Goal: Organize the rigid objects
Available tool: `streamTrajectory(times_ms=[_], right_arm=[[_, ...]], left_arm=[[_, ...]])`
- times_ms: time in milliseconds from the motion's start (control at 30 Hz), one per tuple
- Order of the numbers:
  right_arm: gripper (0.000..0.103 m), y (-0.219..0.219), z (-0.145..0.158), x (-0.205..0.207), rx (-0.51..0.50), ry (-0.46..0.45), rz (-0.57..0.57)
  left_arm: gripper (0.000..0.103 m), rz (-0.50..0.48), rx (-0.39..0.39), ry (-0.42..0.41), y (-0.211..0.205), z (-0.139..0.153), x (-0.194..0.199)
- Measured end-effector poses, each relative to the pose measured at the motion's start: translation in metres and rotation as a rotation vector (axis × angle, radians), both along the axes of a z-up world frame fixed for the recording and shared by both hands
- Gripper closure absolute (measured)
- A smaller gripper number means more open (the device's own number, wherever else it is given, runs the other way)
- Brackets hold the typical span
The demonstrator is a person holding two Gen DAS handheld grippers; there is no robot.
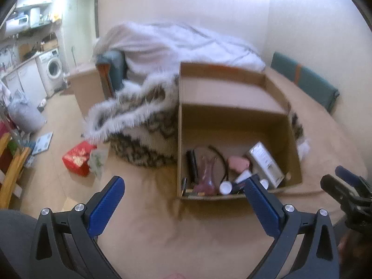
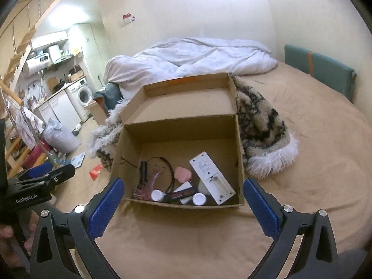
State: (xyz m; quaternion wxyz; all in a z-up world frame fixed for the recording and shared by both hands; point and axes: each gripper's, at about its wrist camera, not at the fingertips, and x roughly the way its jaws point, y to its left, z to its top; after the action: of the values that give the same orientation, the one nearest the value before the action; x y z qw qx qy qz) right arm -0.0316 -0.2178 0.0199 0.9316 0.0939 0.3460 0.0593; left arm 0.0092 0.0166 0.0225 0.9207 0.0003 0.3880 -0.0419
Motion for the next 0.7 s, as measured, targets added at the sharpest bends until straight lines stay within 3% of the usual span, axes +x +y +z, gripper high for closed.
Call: streamTrajectory(times_ms=[67, 167, 333, 700], right_arm=[[0.000, 0.002, -0.005, 0.005, -0.011, 0.029, -0.004], [0.000, 0.004, -0.003, 0.009, -0.010, 0.000, -0.005], [0.000, 0.009, -0.014, 0.016, -0.007, 0.045, 0.017], [0.000, 0.010, -0.016, 0.016, -0.019, 0.047, 0.005]], left_arm=[[0.000, 0.037, 0.000, 0.032, 0.004, -0.006, 0.007], [0.000, 0.061, 0.017, 0.032, 0.006, -0.010, 0.010], [0.000, 0.049, 0.017, 0.025, 0.004, -0.009, 0.009], [0.000, 0.023, 0.038, 0.019, -0.005, -0.009, 0.005]])
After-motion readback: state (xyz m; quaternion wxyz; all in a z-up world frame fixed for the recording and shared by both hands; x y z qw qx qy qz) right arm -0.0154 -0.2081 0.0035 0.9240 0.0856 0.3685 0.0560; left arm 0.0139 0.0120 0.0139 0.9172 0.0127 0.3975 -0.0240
